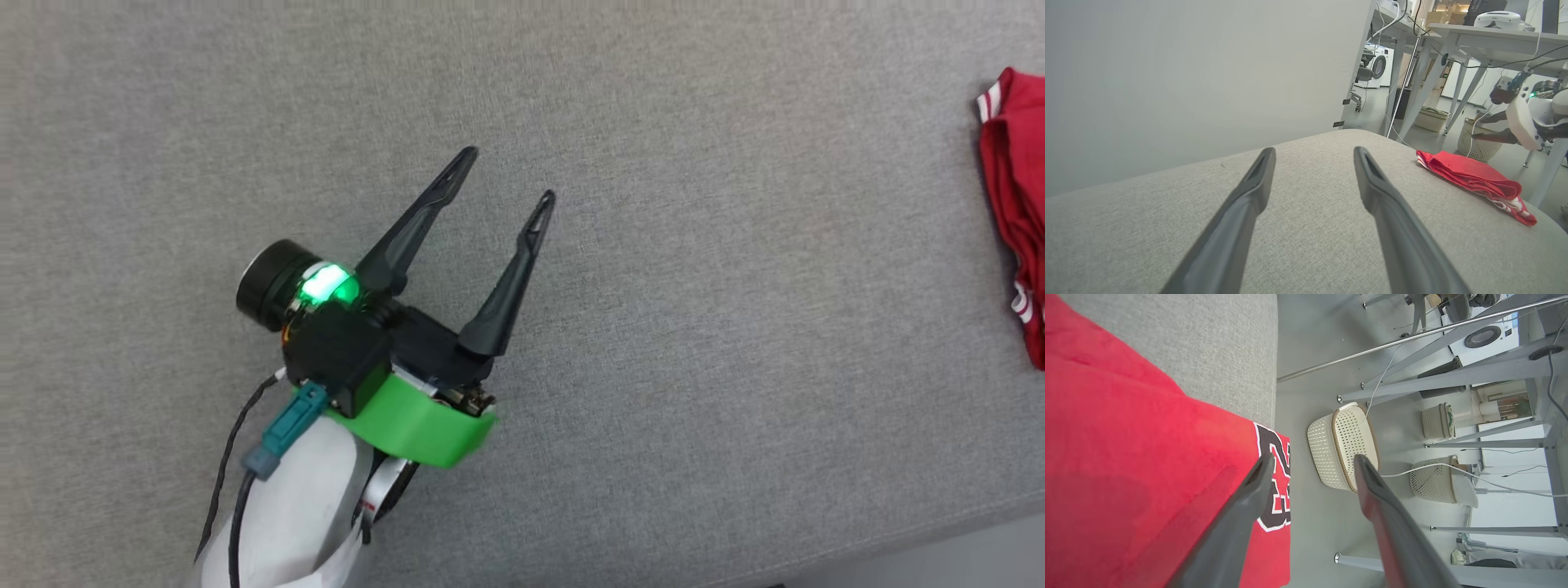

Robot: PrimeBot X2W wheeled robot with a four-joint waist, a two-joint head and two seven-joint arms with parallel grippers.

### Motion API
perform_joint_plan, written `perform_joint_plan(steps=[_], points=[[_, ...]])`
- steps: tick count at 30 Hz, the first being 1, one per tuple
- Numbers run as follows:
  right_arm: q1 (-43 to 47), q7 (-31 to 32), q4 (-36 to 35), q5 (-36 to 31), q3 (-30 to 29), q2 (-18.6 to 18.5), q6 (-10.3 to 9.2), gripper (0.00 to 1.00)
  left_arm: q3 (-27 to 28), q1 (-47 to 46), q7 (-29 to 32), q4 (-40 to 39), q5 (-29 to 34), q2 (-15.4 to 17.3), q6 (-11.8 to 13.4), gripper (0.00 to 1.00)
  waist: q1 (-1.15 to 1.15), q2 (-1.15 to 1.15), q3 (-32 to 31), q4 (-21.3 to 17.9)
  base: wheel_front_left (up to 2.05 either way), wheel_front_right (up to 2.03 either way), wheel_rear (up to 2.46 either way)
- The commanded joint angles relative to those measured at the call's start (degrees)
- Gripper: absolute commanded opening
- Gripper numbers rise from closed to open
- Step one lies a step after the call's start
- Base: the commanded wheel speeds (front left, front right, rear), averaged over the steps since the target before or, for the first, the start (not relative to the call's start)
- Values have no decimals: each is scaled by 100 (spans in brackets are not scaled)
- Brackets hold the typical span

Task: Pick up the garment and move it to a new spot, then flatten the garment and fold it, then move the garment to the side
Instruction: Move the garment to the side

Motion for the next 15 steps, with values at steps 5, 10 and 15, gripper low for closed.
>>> perform_joint_plan(steps=[5,10,15], points=[[15,-304,-360,381,76,319,-11,100,438,435,-34,228,-150,-194,-15,100,0,0,-971,309,0,0,0],[372,-536,-912,907,62,682,-11,100,929,877,-34,511,-194,-379,-15,100,0,0,-1584,547,0,0,0],[964,-792,-1574,1467,-82,1076,-11,100,1354,1293,-34,749,-219,-522,-15,100,0,0,-2070,763,0,0,0]])
